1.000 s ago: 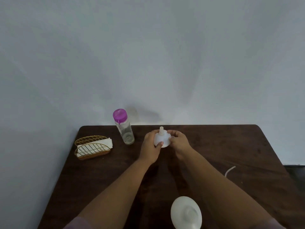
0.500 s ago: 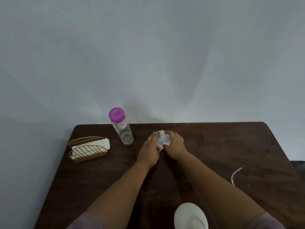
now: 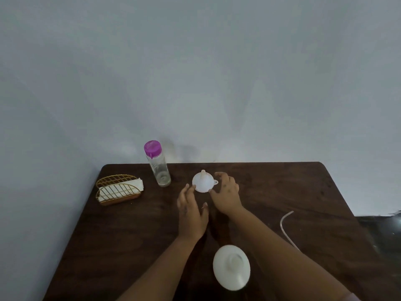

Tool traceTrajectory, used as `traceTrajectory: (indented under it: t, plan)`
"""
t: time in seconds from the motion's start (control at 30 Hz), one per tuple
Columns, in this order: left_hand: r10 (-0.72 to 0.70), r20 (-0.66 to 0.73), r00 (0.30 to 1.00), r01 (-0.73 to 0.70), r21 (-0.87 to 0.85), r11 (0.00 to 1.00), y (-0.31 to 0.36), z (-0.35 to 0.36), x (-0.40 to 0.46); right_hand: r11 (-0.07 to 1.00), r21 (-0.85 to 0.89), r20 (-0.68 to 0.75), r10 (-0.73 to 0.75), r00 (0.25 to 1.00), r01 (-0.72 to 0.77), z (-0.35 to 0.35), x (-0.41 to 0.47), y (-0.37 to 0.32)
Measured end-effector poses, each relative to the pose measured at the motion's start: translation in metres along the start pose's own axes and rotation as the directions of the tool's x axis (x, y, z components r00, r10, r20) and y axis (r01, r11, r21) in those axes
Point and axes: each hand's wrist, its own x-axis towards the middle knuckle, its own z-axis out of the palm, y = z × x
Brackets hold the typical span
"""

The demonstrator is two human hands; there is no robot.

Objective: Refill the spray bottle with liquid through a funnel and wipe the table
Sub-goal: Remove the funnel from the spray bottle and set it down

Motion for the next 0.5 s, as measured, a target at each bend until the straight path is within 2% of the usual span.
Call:
traceTrajectory:
  t: [0.1, 0.3, 0.5]
  plan:
    - [0.021, 0.020, 1.000, -0.020, -0.039, 0.999, 0.013, -0.012, -0.023, 0.998, 0.003, 0.024, -0.057, 0.998, 0.057, -0.017, -0.038, 0.002]
    - [0.008, 0.011, 1.000, -0.007, -0.125, 0.992, 0.033, -0.039, -0.077, 0.997, 0.007, 0.010, -0.074, 0.997, 0.074, -0.056, -0.121, 0.019]
    - [-0.042, -0.008, 0.999, 0.040, -0.191, 0.981, 0.028, -0.041, -0.151, 0.995, -0.100, -0.066, 0.015, 0.998, -0.022, -0.083, -0.200, 0.072]
